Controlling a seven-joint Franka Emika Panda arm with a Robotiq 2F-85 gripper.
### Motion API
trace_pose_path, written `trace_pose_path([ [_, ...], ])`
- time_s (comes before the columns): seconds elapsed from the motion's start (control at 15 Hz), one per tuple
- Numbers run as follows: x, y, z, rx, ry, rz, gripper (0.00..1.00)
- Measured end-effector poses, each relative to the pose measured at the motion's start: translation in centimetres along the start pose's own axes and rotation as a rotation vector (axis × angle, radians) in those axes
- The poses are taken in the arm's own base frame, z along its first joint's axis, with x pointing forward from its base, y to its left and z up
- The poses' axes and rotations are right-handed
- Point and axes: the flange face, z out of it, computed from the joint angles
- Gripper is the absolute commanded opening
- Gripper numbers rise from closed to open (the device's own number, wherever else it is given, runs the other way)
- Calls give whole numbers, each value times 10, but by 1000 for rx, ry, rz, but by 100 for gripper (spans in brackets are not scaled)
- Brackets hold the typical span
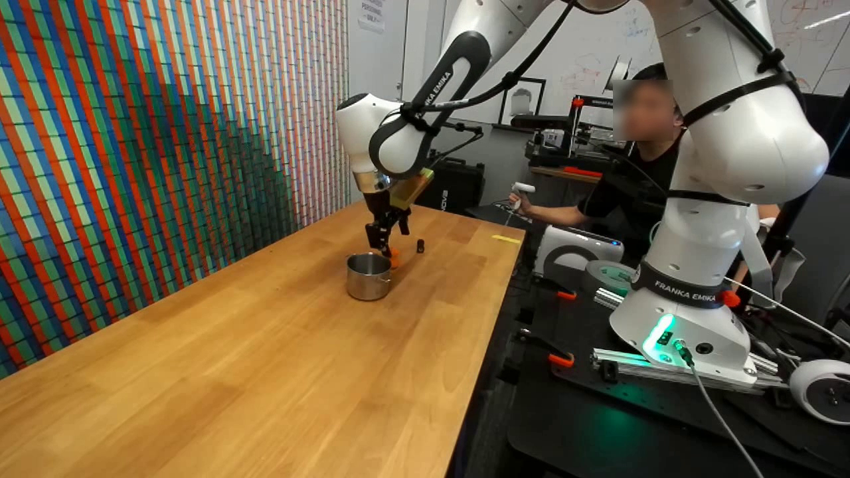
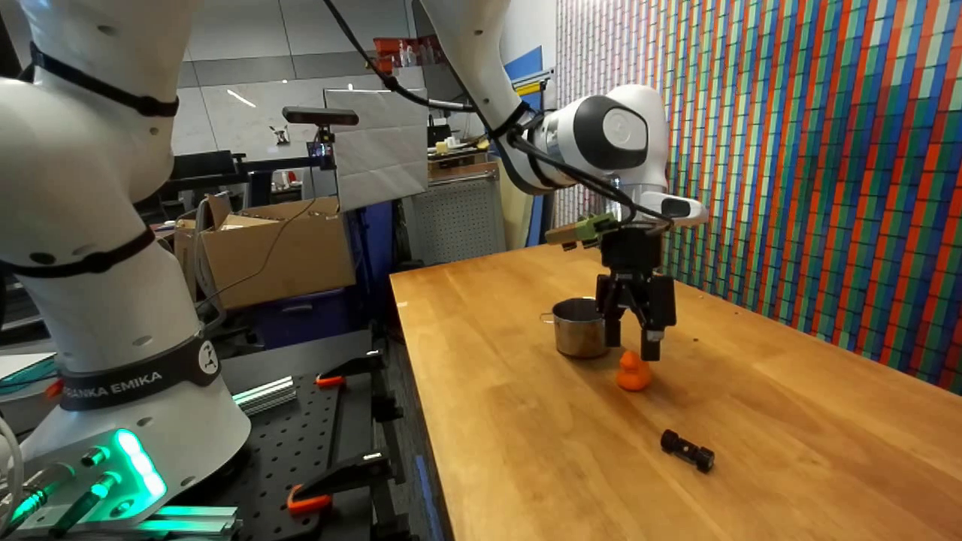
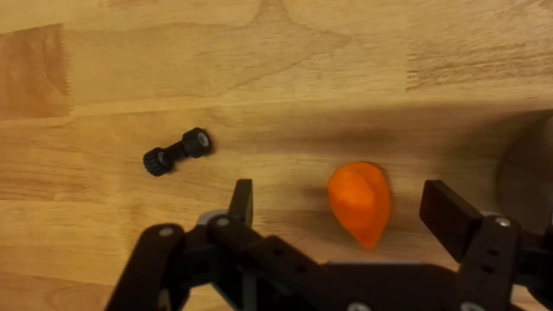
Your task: Put the orange rubber duck in the pot
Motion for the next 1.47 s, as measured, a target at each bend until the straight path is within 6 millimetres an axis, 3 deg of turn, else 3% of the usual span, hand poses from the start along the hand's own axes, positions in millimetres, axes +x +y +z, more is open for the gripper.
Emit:
trace_pose_path([
  [0.13, 3, -4, 9, -3, 20, 13, 100],
  [0.2, 5, -4, 11, -4, 34, 22, 75],
  [0.27, 6, -2, 11, -6, 46, 32, 74],
  [0.73, 3, -19, 39, -1, 41, 93, 20],
  [1.2, 4, -17, 37, 21, 35, 144, 20],
  [1.47, 10, -10, 10, 50, 63, 179, 20],
])
